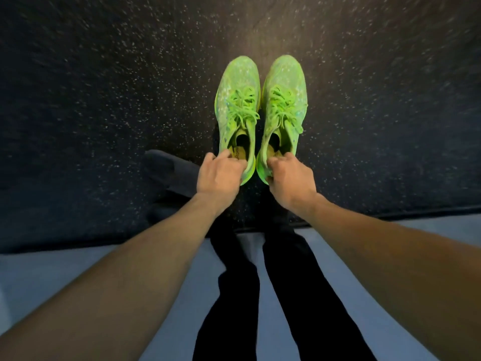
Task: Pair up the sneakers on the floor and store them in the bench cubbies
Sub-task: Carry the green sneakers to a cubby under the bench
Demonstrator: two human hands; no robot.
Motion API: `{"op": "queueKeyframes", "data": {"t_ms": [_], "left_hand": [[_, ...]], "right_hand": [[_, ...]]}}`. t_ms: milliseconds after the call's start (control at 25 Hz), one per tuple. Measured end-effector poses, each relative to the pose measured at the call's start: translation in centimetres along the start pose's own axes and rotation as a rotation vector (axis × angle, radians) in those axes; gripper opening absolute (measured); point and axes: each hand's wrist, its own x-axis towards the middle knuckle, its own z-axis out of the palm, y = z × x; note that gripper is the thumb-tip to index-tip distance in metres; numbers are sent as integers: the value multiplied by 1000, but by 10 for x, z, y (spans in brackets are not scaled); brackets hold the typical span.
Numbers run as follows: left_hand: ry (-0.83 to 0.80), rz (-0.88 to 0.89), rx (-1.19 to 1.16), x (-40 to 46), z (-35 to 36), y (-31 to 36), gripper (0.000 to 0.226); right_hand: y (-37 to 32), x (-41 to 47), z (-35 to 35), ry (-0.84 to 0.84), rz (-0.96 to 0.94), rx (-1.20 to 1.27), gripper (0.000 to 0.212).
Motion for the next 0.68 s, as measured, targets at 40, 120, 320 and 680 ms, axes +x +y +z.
{"op": "queueKeyframes", "data": {"t_ms": [40,120,320,680], "left_hand": [[5,-6,-8,-18,-20,4,14],[29,6,-10,-59,-65,12,9],[62,44,-3,-170,-175,39,5],[131,50,105,-334,-287,71,13]], "right_hand": [[-8,-18,-20,-9,6,1,17],[-27,-61,-65,-7,5,-2,18],[-70,-175,-156,41,-20,13,16],[-131,-343,-229,175,-25,12,16]]}}
